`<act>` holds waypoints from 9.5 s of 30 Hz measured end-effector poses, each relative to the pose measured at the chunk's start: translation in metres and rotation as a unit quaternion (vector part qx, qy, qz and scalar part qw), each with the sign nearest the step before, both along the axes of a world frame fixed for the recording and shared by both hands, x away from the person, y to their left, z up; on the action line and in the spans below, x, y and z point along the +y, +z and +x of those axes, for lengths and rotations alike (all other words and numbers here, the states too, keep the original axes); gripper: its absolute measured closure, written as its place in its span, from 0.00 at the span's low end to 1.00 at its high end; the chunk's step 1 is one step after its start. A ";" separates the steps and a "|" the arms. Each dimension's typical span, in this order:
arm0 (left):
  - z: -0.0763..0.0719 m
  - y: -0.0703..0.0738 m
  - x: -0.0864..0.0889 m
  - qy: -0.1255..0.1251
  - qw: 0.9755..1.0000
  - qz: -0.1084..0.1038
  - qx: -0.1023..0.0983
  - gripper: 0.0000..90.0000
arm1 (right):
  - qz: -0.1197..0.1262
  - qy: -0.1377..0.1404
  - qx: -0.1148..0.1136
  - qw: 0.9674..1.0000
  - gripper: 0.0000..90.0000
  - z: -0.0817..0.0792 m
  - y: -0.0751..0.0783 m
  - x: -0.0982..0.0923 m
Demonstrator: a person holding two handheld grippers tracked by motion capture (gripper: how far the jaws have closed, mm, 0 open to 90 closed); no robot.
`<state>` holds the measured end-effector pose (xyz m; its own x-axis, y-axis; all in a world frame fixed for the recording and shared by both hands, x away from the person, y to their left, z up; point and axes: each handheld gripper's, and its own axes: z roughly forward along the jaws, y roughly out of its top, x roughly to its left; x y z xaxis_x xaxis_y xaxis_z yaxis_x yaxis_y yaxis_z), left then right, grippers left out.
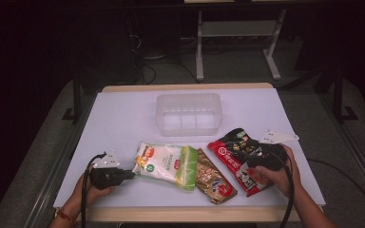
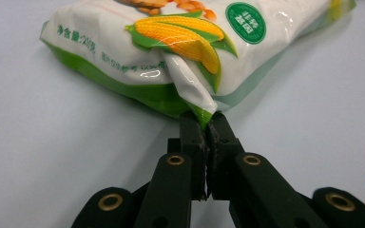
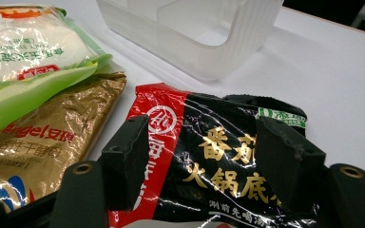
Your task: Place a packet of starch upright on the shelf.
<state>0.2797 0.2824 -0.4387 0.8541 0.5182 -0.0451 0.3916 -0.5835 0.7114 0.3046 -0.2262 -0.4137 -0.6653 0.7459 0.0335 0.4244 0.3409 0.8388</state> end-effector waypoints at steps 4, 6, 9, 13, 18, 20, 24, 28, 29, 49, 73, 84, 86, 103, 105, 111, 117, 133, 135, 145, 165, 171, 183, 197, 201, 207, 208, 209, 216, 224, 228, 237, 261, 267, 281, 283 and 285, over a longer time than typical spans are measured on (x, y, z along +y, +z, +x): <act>-0.006 -0.001 0.000 -0.009 1.000 -0.001 -0.006 0.98 | 0.002 -0.001 -0.001 1.000 0.40 0.000 0.000 -0.001; -0.009 -0.001 -0.002 -0.015 1.000 -0.003 -0.006 0.98 | 0.001 -0.002 0.000 1.000 0.40 0.000 0.000 -0.001; -0.013 -0.002 -0.004 -0.022 1.000 -0.001 -0.007 0.98 | 0.000 -0.002 0.001 1.000 0.40 0.000 0.000 -0.001; -0.019 -0.001 -0.011 -0.044 0.999 -0.004 -0.007 0.98 | 0.001 0.000 0.000 1.000 0.40 0.001 0.000 0.000; -0.033 -0.002 -0.023 -0.074 0.997 -0.002 -0.003 0.98 | 0.002 -0.001 0.003 1.000 0.40 0.002 -0.001 0.000; -0.038 -0.002 -0.029 -0.089 0.996 0.005 -0.002 0.98 | 0.002 -0.001 0.005 1.000 0.39 0.003 -0.002 0.001; -0.042 -0.002 -0.036 -0.095 0.995 0.004 -0.006 0.98 | 0.001 0.002 0.003 1.000 0.39 0.003 -0.002 0.002; -0.047 -0.004 -0.052 -0.125 0.992 0.007 -0.003 0.97 | 0.002 0.002 0.006 1.000 0.39 0.004 -0.002 0.002; -0.048 -0.004 -0.056 -0.131 0.991 0.004 0.000 0.97 | 0.002 0.002 0.006 1.000 0.39 0.004 -0.002 0.002; -0.037 0.029 -0.053 -0.141 0.987 -0.075 -0.026 0.71 | 0.003 -0.004 0.009 1.000 0.38 0.002 -0.003 -0.002; 0.094 -0.002 -0.098 -0.082 0.990 -0.059 0.101 0.31 | -0.010 -0.012 0.020 1.000 0.38 -0.007 -0.008 -0.009; 0.095 -0.005 -0.101 -0.103 0.984 -0.055 0.135 0.57 | -0.012 -0.005 0.026 1.000 0.38 -0.006 -0.009 -0.006; 0.095 -0.003 -0.100 -0.096 0.986 -0.053 0.128 0.72 | -0.012 -0.004 0.026 1.000 0.38 -0.006 -0.009 -0.007; 0.068 0.001 -0.048 -0.023 0.995 -0.056 0.084 0.97 | -0.009 -0.007 0.026 1.000 0.38 -0.006 -0.009 -0.007; 0.063 0.001 -0.039 -0.016 0.995 -0.058 0.075 0.97 | -0.009 -0.006 0.026 1.000 0.38 -0.006 -0.009 -0.006; 0.056 0.000 -0.030 -0.011 0.997 -0.059 0.056 0.94 | -0.011 -0.004 0.029 0.999 0.37 -0.004 -0.010 -0.005; 0.071 -0.005 -0.032 0.001 0.995 -0.074 0.071 0.73 | -0.010 -0.002 0.031 0.999 0.37 -0.003 -0.010 -0.003; 0.104 -0.012 -0.066 -0.014 0.985 -0.102 0.136 0.25 | -0.003 -0.002 0.033 0.999 0.38 -0.002 -0.011 -0.006; 0.104 -0.012 -0.069 -0.009 0.987 -0.094 0.127 0.28 | -0.003 -0.001 0.033 0.999 0.38 -0.001 -0.011 -0.006; 0.094 -0.012 -0.077 -0.026 0.989 -0.092 0.112 0.85 | -0.001 0.001 0.034 0.999 0.38 -0.001 -0.010 -0.007; 0.058 0.032 -0.046 -0.018 0.988 -0.148 0.035 0.97 | 0.007 -0.002 0.025 1.000 0.38 0.001 -0.006 -0.008; 0.040 0.055 -0.043 -0.023 0.985 -0.169 0.001 0.98 | 0.010 -0.004 0.023 1.000 0.38 0.001 -0.005 -0.009; 0.014 0.082 -0.041 -0.006 0.980 -0.196 -0.040 0.99 | 0.014 -0.009 0.019 1.000 0.38 0.002 -0.003 -0.012; 0.008 0.096 -0.044 0.024 0.969 -0.229 -0.087 1.00 | 0.018 -0.019 0.018 0.999 0.38 0.002 -0.003 -0.017; 0.010 0.102 -0.045 0.031 0.965 -0.243 -0.094 1.00 | 0.020 -0.022 0.018 0.999 0.38 0.001 -0.003 -0.017; 0.018 0.115 -0.051 0.053 0.957 -0.263 -0.111 1.00 | 0.026 -0.024 0.015 0.999 0.38 0.000 -0.002 -0.018; 0.020 0.116 -0.052 0.058 0.955 -0.267 -0.113 1.00 | 0.026 -0.024 0.014 0.999 0.38 0.000 -0.002 -0.018; 0.022 0.118 -0.053 0.061 0.955 -0.268 -0.116 1.00 | 0.025 -0.024 0.014 0.999 0.38 0.000 -0.002 -0.018; 0.042 0.127 -0.064 0.098 0.945 -0.287 -0.121 1.00 | 0.023 -0.026 0.015 0.999 0.38 0.000 -0.003 -0.020; 0.077 0.137 -0.083 0.139 0.937 -0.290 -0.134 1.00 | 0.021 -0.030 0.014 0.999 0.38 -0.002 -0.003 -0.022; 0.096 0.137 -0.093 0.156 0.936 -0.285 -0.138 1.00 | 0.021 -0.032 0.014 0.999 0.38 -0.003 -0.004 -0.024; 0.133 0.125 -0.106 0.206 0.928 -0.279 -0.136 1.00 | 0.018 -0.030 0.014 0.999 0.38 -0.003 -0.004 -0.024; 0.188 0.118 -0.138 0.293 0.906 -0.253 -0.172 1.00 | 0.015 -0.026 0.015 0.999 0.38 -0.005 -0.005 -0.024; 0.191 0.107 -0.145 0.301 0.893 -0.281 -0.180 1.00 | 0.015 -0.025 0.018 0.999 0.37 -0.004 -0.005 -0.024; 0.185 0.077 -0.132 0.267 0.919 -0.257 -0.135 0.98 | 0.011 -0.020 0.020 1.000 0.37 -0.004 -0.006 -0.021; 0.182 0.075 -0.127 0.251 0.924 -0.257 -0.131 0.98 | 0.010 -0.019 0.020 1.000 0.37 -0.004 -0.006 -0.020; 0.179 0.075 -0.124 0.233 0.931 -0.252 -0.126 0.98 | 0.010 -0.019 0.021 1.000 0.37 -0.004 -0.006 -0.020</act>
